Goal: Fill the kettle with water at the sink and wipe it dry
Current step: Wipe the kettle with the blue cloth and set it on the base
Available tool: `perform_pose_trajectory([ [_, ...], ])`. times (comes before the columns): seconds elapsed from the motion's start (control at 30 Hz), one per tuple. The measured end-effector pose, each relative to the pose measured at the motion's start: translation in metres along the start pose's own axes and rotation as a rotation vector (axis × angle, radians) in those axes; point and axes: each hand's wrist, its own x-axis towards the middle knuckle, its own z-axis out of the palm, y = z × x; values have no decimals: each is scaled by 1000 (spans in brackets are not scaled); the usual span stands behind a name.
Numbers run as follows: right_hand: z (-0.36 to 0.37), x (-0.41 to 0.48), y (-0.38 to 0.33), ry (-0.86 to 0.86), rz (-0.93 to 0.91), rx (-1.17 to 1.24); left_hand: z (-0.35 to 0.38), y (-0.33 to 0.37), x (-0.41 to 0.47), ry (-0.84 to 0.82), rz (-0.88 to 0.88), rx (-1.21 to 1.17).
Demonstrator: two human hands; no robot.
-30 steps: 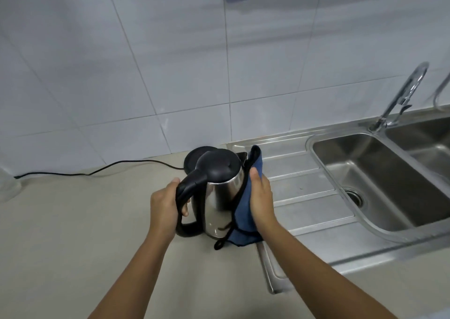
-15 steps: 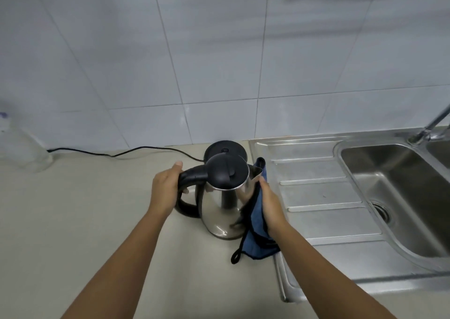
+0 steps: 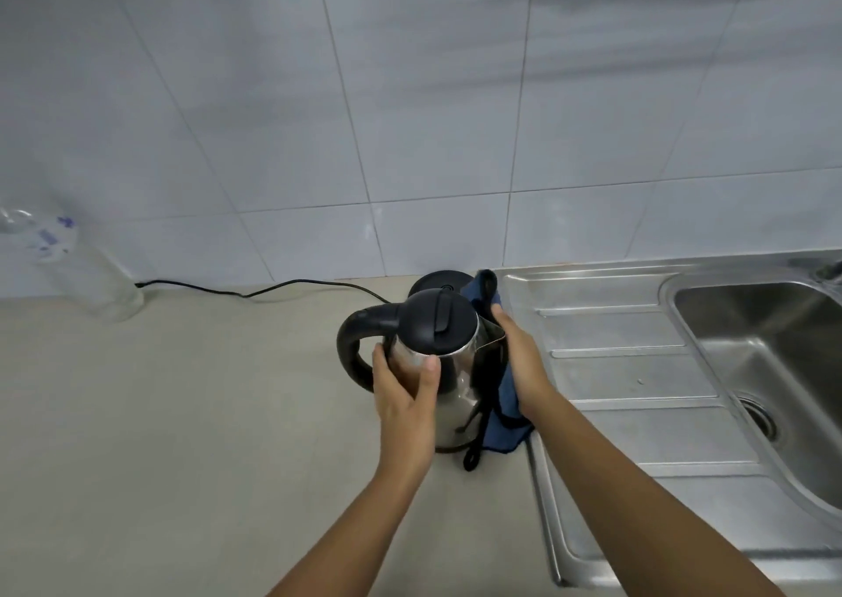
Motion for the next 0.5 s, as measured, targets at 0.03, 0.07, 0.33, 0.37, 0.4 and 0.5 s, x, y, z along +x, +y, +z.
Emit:
perform_pose_trajectory([
  [0.03, -1, -1, -2, -33, 15, 0, 0, 2, 0, 4, 7, -2],
  [0.07, -2, -3, -1, -43, 24, 6, 0, 4, 0, 10, 5, -10],
  [0.33, 7, -68, 50, 214, -126, -40, -24, 16, 27, -144, 17, 93],
  [0.37, 11, -81, 55, 246, -140, -54, -28, 20, 32, -214, 30, 112],
  [0.4, 15, -92, 61, 267, -138, -80, -31, 25, 36, -285, 24, 116],
  [0.5, 26, -116, 77, 304, -211, -163, -36, 39, 54, -446, -67, 127],
])
